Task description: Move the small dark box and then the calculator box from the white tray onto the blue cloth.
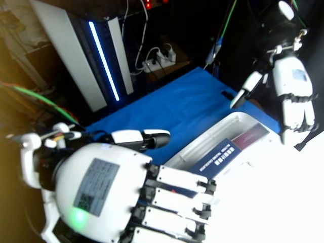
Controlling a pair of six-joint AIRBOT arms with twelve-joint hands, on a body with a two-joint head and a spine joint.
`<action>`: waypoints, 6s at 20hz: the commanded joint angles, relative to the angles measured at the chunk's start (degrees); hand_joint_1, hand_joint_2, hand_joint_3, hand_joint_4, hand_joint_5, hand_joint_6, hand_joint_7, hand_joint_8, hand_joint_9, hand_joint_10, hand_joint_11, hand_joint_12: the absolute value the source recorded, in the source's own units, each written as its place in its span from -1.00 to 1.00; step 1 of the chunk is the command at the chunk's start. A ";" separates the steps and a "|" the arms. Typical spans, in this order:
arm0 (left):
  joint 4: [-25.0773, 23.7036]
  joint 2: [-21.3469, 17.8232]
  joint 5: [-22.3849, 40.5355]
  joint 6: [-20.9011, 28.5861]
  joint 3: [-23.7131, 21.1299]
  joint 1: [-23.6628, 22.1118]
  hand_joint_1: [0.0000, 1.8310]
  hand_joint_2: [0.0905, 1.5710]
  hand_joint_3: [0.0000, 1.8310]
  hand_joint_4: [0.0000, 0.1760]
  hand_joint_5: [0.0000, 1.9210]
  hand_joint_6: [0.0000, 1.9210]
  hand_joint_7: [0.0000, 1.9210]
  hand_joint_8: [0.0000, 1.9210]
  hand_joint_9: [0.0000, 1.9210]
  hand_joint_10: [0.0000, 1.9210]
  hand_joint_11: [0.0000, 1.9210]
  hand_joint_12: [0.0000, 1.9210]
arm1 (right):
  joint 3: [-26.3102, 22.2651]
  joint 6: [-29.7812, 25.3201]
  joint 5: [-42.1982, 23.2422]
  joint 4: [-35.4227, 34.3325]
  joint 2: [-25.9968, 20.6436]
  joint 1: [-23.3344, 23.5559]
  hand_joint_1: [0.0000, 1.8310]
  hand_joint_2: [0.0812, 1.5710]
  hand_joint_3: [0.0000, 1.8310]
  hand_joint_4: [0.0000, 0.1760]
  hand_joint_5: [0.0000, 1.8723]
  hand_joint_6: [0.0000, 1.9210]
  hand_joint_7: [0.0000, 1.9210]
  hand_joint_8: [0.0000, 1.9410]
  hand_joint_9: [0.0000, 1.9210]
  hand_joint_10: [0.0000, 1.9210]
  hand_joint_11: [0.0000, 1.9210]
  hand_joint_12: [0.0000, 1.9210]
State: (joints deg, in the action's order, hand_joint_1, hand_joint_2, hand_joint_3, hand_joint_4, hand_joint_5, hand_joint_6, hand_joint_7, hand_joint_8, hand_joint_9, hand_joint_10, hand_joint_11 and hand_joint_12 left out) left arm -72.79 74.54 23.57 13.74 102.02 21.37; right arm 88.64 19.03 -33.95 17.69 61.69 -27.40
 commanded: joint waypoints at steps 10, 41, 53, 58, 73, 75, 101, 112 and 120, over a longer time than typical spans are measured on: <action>-3.44 4.55 -1.55 6.30 7.04 2.50 -0.16 0.06 -1.00 -0.68 -0.72 -0.98 -0.57 -0.99 -0.64 -0.99 -1.00 -0.28 | -0.84 -0.31 -6.23 -1.24 -0.09 0.73 -0.47 -0.07 -1.00 -0.67 -1.00 -1.00 -0.77 -0.99 -0.78 -0.99 -1.00 -0.13; -2.95 -9.96 5.19 6.04 -8.00 -2.94 0.11 0.42 -1.00 0.45 -0.04 0.11 -0.44 0.30 -0.74 0.59 -1.00 0.97 | -1.71 -0.31 -6.50 -0.99 -0.09 0.73 -0.49 -0.04 -1.00 -0.58 -1.00 -1.00 -0.76 -0.99 -0.83 -0.99 -1.00 -0.38; -7.24 -21.05 9.50 6.05 -22.91 1.62 0.29 0.50 -1.00 -1.00 -0.07 0.10 -0.23 0.51 -0.47 0.41 -0.70 0.83 | -1.55 -0.31 -6.47 -1.01 0.03 0.72 -0.51 -0.12 -1.00 -0.53 -1.00 -1.00 -0.78 -1.00 -0.88 -1.00 -1.00 -0.55; -7.04 -22.04 10.51 5.70 -25.68 4.95 0.34 0.50 -1.00 -1.00 -0.11 0.03 -0.16 0.57 -0.38 0.74 -0.57 1.00 | -1.54 -0.31 -6.47 -1.01 0.09 0.72 -0.50 -0.08 -1.00 -0.69 -1.00 -1.00 -0.81 -1.00 -0.91 -1.00 -1.00 -0.67; -6.51 -19.47 8.86 0.20 -27.75 12.50 0.32 0.41 -1.00 -1.00 -0.04 0.01 0.00 0.21 -0.39 0.25 -0.70 0.80 | -1.48 -0.31 -6.47 -0.76 0.46 0.66 -0.52 -0.08 -1.00 -0.53 -1.00 -1.00 -0.78 -1.00 -0.88 -1.00 -1.00 -0.54; -6.80 -19.35 8.80 0.20 -27.74 12.53 0.33 0.40 -1.00 -1.00 -0.02 -0.04 0.00 0.21 -0.40 0.27 -0.70 0.81 | -1.49 -0.31 -6.47 -0.75 0.47 0.66 -0.51 -0.07 -1.00 -0.49 -1.00 -1.00 -0.83 -1.00 -0.87 -1.00 -1.00 -0.46; -2.61 -22.05 6.54 -9.81 -28.26 2.53 -0.24 0.01 -1.00 -0.53 -0.42 -0.87 -0.46 -0.72 -0.50 -0.63 -0.66 -0.13 | 4.99 -4.51 -6.38 -0.66 5.05 0.70 -0.39 -0.05 -1.00 -0.26 -1.00 -1.00 -0.73 -0.99 -0.77 -0.99 -1.00 -0.01; 14.55 -18.82 4.97 -19.15 -20.87 1.20 -0.59 -0.01 -1.00 0.60 -1.00 -1.00 -0.84 -1.00 -0.82 -1.00 -1.00 -0.44 | 12.70 -11.22 0.43 3.83 11.36 0.70 -0.39 -0.21 -1.00 -0.30 -1.00 -1.00 -0.78 -1.00 -0.72 -1.00 -1.00 0.24; 17.61 -18.74 5.57 -19.21 -19.80 1.21 -0.63 0.01 -1.00 0.45 -1.00 -1.00 -0.83 -1.00 -0.83 -1.00 -1.00 -0.36 | 12.81 -11.22 2.28 4.94 11.82 0.69 -0.25 -0.26 -1.00 -0.01 -1.00 -1.00 -0.81 -1.00 -0.73 -1.00 -1.00 0.14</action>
State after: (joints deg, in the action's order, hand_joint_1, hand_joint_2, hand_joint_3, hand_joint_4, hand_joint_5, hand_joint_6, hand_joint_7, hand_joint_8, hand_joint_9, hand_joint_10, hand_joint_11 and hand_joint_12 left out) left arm -57.98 55.61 25.98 -5.04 82.02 23.38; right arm 101.10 8.10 -26.52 24.67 73.45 -27.40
